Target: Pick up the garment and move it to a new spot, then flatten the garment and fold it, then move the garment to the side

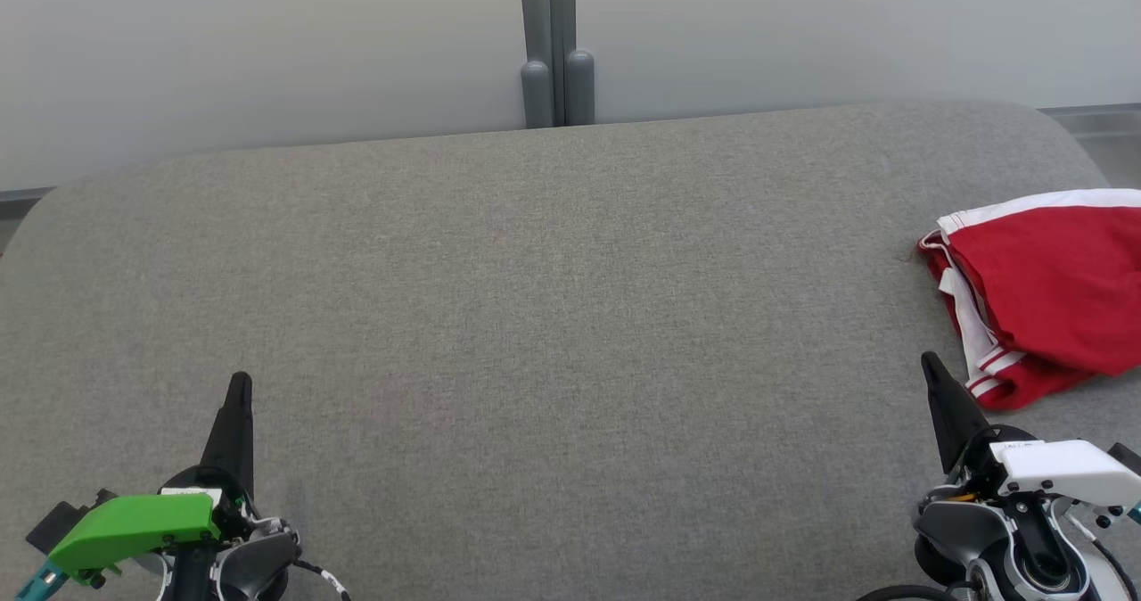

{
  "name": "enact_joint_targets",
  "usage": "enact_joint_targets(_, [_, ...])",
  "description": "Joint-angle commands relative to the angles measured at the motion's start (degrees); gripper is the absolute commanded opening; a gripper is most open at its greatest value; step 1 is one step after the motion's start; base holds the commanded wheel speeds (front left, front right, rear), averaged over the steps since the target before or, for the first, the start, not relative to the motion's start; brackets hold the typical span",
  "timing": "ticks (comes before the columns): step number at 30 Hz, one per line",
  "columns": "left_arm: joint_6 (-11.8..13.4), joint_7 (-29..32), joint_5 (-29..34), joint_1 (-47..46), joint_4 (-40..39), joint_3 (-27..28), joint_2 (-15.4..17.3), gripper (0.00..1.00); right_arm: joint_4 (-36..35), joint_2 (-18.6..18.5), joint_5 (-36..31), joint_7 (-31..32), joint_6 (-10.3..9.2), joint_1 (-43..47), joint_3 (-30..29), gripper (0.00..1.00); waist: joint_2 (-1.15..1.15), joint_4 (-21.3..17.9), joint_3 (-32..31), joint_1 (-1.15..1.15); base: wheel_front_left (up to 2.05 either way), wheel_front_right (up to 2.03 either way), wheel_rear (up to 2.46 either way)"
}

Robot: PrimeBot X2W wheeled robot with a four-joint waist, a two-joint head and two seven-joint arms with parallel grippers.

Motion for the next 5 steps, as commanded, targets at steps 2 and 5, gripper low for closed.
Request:
enact_joint_targets(2, [-0.22,0.08,0.32,-0.88,-0.1,0.26,0.02,0.0,0.09,-0.24,0.42,0.13,0.02,-0.46,-0.13,0.0,0.0,0.0,0.0,0.0,0.0,0.0,0.0])
enact_joint_targets(5, [-0.22,0.06,0.33,-0.88,-0.1,0.26,0.01,0.0,0.09,-0.24,0.42,0.13,0.02,-0.46,-0.13,0.0,0.0,0.0,0.0,0.0,0.0,0.0,0.0])
